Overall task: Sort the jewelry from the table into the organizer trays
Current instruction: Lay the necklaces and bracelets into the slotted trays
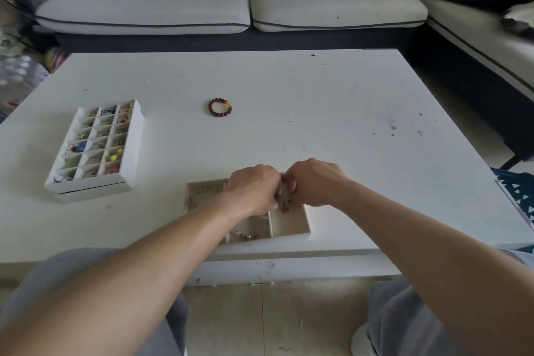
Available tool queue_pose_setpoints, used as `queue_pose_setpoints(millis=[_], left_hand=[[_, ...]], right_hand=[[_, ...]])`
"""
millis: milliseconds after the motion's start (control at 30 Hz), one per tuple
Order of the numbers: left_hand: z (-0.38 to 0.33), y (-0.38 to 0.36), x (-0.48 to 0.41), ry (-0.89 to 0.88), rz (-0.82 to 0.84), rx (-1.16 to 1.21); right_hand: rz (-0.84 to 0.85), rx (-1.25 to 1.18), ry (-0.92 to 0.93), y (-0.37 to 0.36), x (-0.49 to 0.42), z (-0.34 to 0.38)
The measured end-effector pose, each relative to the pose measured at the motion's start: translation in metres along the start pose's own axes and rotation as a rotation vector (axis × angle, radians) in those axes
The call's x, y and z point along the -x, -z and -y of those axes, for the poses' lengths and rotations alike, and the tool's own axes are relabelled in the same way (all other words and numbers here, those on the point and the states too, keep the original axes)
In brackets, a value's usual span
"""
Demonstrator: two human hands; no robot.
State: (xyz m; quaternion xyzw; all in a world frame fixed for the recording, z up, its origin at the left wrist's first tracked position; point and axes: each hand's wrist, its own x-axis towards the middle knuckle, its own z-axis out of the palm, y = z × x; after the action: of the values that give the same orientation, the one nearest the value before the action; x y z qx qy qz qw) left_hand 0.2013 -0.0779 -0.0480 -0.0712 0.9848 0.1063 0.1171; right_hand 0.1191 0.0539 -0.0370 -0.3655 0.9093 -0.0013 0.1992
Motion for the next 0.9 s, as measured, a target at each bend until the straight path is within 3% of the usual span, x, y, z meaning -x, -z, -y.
queue_pose_setpoints(millis=[400,533,733,900], left_hand=[[0.073,0.045,-0.034,0.297,-0.074,0.298],[0.105,0.045,-0.057,0.395,-0.18,0.381],[0.135,0.039,-0.105,0.348,-0.317,0.228],[0.144,0.038,-0.138,0.323,-0.225,0.081]], right_hand=[[-0.173,-0.339,-0.022,0.024,-0.038,0.014],[-0.268,-0.492,-0.069,0.033,-0.069,0.026],[-0.315,-0.758,-0.125,0.036,-0.11,0.032],[-0.304,-0.78,-0.128,0.036,-0.13,0.023]])
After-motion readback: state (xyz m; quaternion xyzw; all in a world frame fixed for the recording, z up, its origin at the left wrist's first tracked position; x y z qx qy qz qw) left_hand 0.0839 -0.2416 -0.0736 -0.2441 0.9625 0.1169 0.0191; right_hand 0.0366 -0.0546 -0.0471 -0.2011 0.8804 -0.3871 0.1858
